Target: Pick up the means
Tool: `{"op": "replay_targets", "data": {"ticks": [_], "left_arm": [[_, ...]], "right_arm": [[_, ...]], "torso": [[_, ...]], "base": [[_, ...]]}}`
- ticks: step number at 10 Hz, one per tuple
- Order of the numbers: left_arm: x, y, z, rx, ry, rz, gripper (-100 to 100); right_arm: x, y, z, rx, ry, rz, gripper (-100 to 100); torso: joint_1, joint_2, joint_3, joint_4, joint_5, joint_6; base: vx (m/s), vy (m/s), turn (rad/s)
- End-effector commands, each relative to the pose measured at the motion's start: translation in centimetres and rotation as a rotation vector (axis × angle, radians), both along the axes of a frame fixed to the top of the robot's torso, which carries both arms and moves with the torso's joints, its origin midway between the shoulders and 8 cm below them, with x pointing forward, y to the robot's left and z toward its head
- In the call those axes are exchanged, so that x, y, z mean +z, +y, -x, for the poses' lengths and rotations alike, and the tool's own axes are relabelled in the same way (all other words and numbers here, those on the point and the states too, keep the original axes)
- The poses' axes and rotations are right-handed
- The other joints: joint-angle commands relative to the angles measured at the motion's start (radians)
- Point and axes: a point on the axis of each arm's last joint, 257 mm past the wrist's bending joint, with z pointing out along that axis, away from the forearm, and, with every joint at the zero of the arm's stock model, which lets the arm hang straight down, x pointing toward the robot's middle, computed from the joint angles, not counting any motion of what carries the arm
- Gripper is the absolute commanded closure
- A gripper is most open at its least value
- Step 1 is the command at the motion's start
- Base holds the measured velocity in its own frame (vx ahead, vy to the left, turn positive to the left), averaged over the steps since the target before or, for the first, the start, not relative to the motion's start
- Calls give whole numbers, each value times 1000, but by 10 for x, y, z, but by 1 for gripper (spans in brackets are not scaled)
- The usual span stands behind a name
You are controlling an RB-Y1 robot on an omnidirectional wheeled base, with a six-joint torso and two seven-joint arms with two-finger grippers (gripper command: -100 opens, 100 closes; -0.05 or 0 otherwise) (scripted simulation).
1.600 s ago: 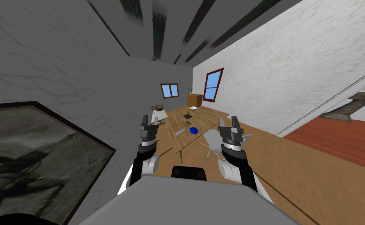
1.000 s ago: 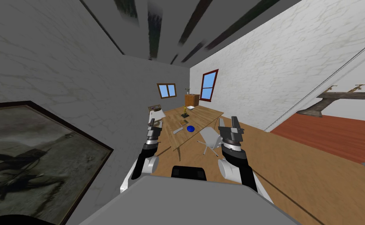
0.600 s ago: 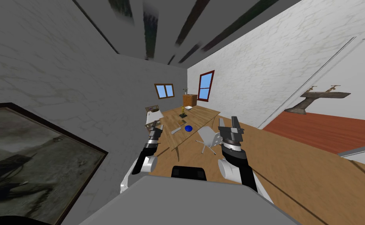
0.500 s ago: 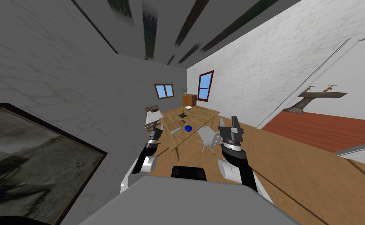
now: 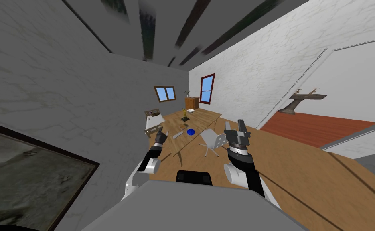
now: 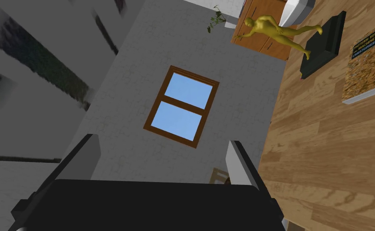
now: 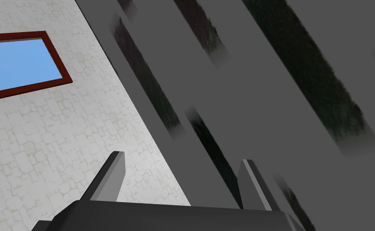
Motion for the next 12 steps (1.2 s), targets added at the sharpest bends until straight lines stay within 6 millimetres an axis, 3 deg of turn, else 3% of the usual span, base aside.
{"op": "replay_targets", "data": {"ticks": [1,3,7,10,11,12], "left_arm": [[-24,16,-9,-3,79,39,-100],[-59,33,-15,9,179,71,-100],[-108,66,-20,38,326,136,-100],[-150,88,-16,72,456,176,-100],[-165,105,-15,93,504,215,-100],[-175,107,-12,100,539,217,-100]], "right_arm": [[0,0,0,0,0,0,0],[0,0,0,0,0,0,0],[0,0,0,0,0,0,0],[0,0,0,0,0,0,0],[0,0,0,0,0,0,0],[0,0,0,0,0,0,0]], "torso": [[0,0,0,0,0,0],[0,0,0,0,0,-1],[0,0,0,0,0,-1],[0,0,0,0,0,0],[1,0,0,0,0,-1],[0,0,0,0,0,0]], "base": [[15,-32,-285],[12,-26,-118],[12,-17,-144],[16,-13,-141],[18,-14,-217],[15,-6,-113]]}}
